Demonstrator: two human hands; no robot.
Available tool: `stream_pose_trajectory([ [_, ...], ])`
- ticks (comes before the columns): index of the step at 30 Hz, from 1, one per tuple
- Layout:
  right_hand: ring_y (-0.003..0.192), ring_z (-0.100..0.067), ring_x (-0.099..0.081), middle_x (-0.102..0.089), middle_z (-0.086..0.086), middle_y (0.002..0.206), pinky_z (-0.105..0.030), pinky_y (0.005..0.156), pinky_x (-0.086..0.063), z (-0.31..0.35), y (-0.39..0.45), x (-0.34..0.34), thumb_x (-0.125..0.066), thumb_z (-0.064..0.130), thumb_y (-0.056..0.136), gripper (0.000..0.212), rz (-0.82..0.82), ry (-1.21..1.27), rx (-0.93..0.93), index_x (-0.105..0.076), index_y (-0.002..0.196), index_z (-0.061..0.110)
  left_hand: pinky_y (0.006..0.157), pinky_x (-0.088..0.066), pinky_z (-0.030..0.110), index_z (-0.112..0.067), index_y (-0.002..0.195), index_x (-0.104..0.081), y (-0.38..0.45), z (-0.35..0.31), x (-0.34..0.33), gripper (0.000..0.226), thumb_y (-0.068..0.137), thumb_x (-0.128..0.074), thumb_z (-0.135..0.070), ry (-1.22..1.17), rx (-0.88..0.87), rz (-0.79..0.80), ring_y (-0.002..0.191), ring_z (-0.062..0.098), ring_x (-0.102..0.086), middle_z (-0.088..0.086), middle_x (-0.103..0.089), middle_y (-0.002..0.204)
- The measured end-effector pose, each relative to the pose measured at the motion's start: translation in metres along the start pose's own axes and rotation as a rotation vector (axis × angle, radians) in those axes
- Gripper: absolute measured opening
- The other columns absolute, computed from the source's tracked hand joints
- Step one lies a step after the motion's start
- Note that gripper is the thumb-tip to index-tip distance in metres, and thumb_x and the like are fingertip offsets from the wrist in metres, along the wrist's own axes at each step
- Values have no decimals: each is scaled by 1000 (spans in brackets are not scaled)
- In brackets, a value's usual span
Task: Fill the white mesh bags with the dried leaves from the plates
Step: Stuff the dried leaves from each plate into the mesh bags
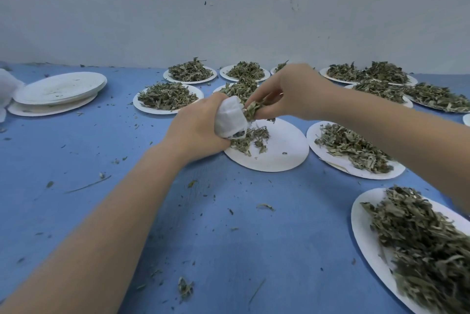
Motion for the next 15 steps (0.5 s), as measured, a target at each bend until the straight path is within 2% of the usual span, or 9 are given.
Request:
stream_pose_trajectory([
  [2,69,-5,-63,-64,19,64,-23,73,-52,5,3,-4,-75,20,77,19,4,-39,43,-76,92,29,75,-47,35,-23,119,-48,1,-1,-2,61,64,-73,-19,-24,-8,-7,90,24,-54,0,-58,99],
  [3,65,-6,-60,-63,17,60,-19,69,-49,7,5,-8,-74,17,77,18,10,-57,69,-76,93,26,73,-47,34,-24,118,-48,1,-2,-3,59,64,-73,-19,-39,-13,-12,88,23,-54,-2,-58,96],
  [5,58,-11,-50,-68,-3,67,-19,60,-41,10,8,-16,-69,12,80,16,37,-99,108,-76,94,15,68,-45,32,-26,113,-49,0,-3,-4,54,63,-72,-19,-69,-18,-24,85,21,-54,-5,-55,91],
  [7,69,-21,-57,-72,-7,82,-22,65,-45,12,9,-20,-69,16,82,19,67,-51,100,-74,101,17,65,-46,33,-25,106,-50,0,-4,-6,48,63,-71,-20,-108,-11,-41,82,21,-53,-5,-55,87],
  [9,87,-19,-66,-74,0,93,-21,74,-50,10,8,-17,-68,20,85,24,138,136,44,-72,108,24,67,-48,35,-25,105,-49,1,-2,-7,47,63,-70,-20,-130,-1,-46,81,19,-53,-5,-55,88],
  [12,108,-18,-63,-70,1,110,-23,93,-50,6,5,-11,-61,12,90,29,338,409,14,-66,119,16,69,-48,33,-32,105,-47,2,1,-7,50,64,-72,-22,-148,-3,-55,83,15,-53,-8,-56,90],
  [14,110,-13,-62,-68,-1,115,-16,92,-48,3,3,-10,-56,-1,91,33,388,551,-7,-62,123,7,69,-48,31,-33,107,-46,2,2,-7,51,65,-73,-23,-157,-3,-59,85,15,-53,-8,-56,92],
  [15,107,-10,-63,-69,-1,113,-12,86,-49,3,3,-11,-56,-2,90,33,352,549,-17,-62,122,6,69,-47,30,-32,110,-47,2,3,-8,52,65,-73,-23,-159,-2,-61,86,15,-53,-7,-57,94],
])
Point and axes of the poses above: each hand's wrist, its own y-axis towards the middle knuckle, its own x-axis out of the back of the hand, z = x × y, the point moved 2 cm from there along y, towards the middle knuckle
